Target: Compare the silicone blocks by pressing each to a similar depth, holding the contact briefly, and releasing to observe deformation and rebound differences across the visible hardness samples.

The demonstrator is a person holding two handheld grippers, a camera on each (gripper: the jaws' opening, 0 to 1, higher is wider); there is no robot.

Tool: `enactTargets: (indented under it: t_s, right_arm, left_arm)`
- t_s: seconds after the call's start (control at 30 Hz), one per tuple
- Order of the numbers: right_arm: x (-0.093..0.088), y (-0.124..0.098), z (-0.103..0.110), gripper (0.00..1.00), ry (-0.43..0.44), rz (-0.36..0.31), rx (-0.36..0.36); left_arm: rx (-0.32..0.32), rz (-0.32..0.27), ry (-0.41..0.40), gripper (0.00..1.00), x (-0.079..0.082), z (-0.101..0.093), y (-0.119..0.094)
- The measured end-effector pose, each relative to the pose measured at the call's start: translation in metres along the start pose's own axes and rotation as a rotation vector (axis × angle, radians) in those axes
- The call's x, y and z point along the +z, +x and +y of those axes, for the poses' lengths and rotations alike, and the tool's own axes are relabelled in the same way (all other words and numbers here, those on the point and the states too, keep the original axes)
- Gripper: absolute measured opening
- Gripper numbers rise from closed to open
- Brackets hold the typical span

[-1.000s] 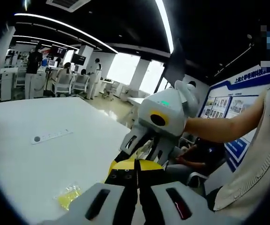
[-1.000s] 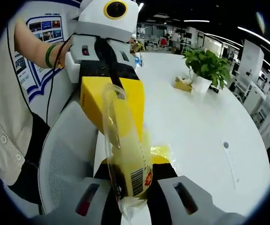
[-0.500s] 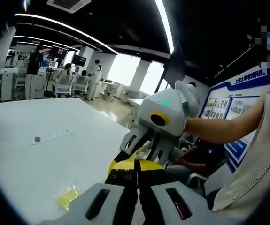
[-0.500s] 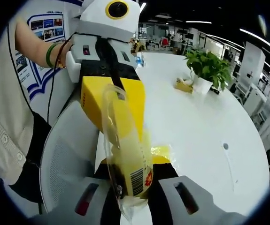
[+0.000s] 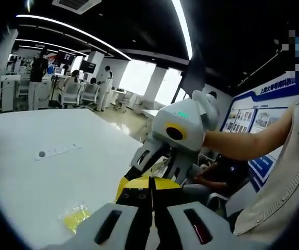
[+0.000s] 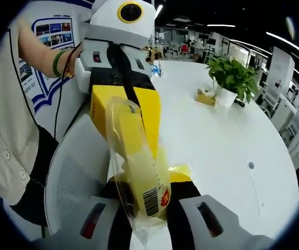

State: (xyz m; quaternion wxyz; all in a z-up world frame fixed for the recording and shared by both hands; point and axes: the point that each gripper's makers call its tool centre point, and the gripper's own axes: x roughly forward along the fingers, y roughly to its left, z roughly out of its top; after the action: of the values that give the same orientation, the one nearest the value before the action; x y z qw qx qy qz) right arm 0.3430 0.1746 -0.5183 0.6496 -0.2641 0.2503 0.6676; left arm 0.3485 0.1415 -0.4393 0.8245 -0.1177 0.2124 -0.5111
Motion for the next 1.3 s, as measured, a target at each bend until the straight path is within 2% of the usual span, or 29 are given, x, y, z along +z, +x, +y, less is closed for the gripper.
enactTargets:
  t_s: [0.5,1.3]
  right_arm:
    - [0.003,0.004,0.007,0.20,0.030,-0.012,0.046]
    - [0.003,0.009,0.011,0.24,0.003,-0.020,0.050]
  left_arm:
    - [0.002,-0.009,-0.019,0.00,-0.001,0.000,-0.005]
    - [0.005,-0.030,-0.078,0.00,-0.006,0.002,-0.009]
